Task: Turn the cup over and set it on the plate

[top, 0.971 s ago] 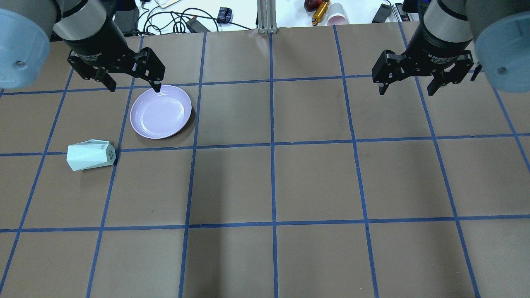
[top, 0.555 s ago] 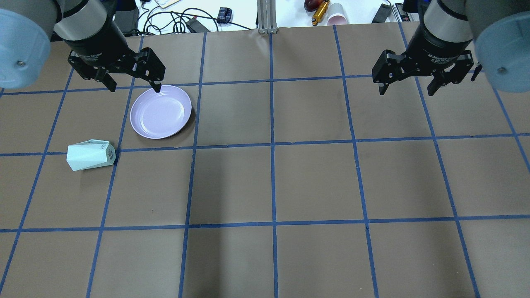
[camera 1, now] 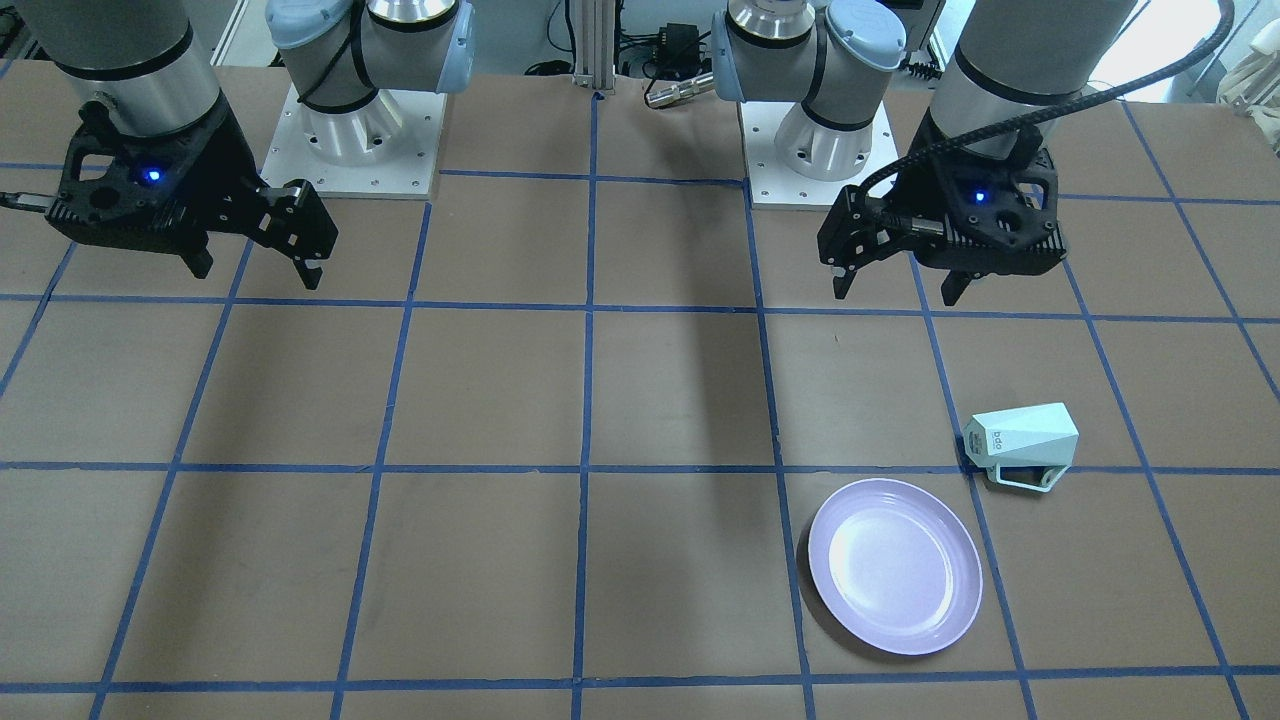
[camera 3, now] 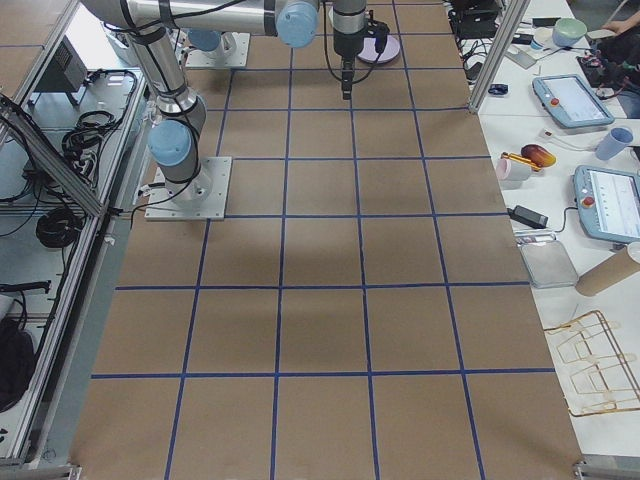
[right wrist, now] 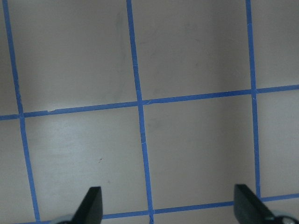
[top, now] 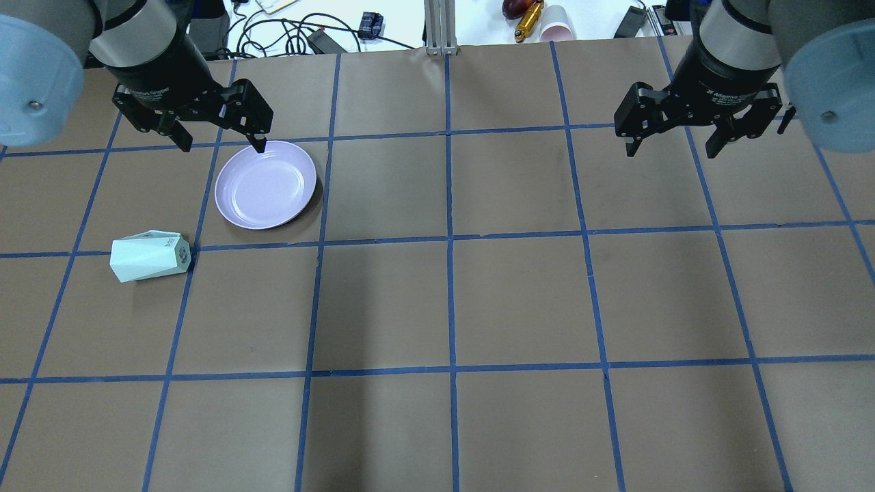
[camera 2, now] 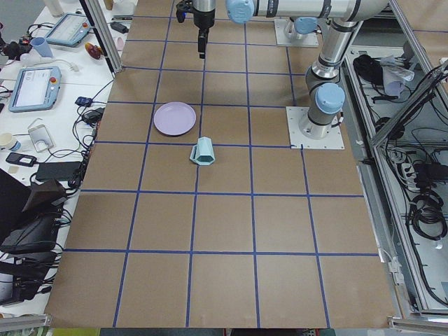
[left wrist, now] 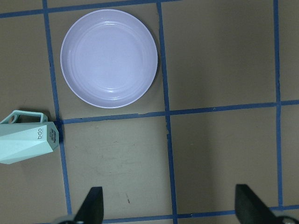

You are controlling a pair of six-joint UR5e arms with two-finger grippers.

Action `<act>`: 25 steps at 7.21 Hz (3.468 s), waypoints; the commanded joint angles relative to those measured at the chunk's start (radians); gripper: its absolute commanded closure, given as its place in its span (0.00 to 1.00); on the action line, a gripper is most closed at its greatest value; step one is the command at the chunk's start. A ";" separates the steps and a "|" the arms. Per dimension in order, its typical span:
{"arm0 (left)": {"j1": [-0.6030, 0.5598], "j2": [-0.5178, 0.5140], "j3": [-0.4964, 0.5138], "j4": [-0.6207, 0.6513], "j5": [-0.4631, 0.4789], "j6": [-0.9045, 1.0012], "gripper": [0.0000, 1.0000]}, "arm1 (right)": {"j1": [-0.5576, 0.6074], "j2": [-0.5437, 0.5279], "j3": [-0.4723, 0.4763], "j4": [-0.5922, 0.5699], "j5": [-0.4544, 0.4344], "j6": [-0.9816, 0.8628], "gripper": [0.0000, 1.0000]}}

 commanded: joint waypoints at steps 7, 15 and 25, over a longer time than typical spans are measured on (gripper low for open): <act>0.204 0.014 -0.002 -0.023 -0.009 0.104 0.00 | 0.000 0.000 0.000 0.000 0.000 0.000 0.00; 0.543 -0.073 -0.022 -0.005 -0.010 0.464 0.00 | -0.001 0.002 0.000 0.000 0.006 0.000 0.00; 0.750 -0.339 -0.028 0.034 -0.331 0.757 0.00 | 0.000 0.000 0.000 0.000 0.006 0.003 0.00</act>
